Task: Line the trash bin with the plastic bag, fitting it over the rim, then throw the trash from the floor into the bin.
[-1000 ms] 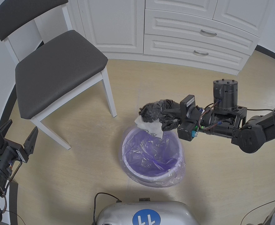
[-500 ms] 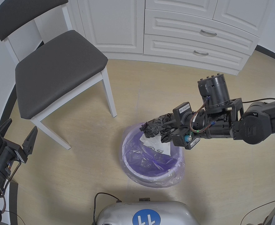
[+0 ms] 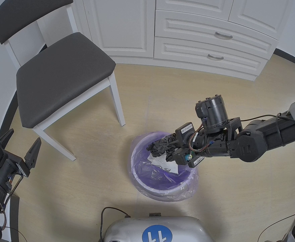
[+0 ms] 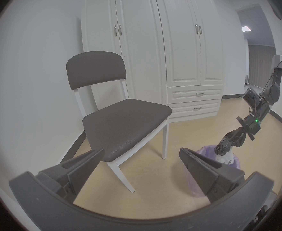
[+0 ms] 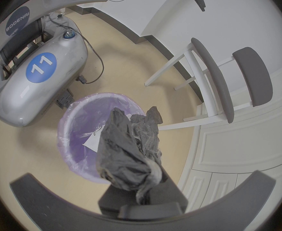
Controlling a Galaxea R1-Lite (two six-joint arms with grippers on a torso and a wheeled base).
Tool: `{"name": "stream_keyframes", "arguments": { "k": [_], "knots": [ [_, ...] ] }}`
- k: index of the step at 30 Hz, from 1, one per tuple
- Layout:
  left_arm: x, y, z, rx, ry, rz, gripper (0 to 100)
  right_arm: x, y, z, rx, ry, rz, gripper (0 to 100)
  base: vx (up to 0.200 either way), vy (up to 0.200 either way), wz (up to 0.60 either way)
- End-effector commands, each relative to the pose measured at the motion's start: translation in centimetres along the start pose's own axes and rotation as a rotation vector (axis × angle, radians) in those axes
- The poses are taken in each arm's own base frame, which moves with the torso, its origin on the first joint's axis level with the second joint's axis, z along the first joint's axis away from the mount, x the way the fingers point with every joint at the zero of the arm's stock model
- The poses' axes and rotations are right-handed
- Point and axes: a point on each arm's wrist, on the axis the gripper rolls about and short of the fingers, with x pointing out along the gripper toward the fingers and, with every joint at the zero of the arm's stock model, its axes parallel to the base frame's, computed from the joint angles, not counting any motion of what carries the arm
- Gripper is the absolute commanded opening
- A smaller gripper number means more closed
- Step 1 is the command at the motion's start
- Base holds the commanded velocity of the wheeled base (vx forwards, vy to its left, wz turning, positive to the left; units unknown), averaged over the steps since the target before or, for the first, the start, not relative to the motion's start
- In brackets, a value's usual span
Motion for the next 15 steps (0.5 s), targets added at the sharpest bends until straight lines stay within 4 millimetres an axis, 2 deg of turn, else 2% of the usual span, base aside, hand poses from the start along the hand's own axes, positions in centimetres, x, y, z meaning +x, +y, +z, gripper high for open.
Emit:
{"name": "stream_keyframes", "arguments": {
  "k": [1, 15],
  "knots": [
    [0.0, 0.0, -0.1, -0.001, 0.005, 0.0, 100, 3.0, 1.7, 0.1, 0.0, -0.004, 0.038, 0, 0.0, 0.0, 0.0],
    [0.1, 0.0, -0.3, -0.001, 0.021, -0.003, 100, 6.2, 4.2, -0.7, 0.014, 0.015, 0.115, 0, 0.0, 0.0, 0.0]
  ]
}}
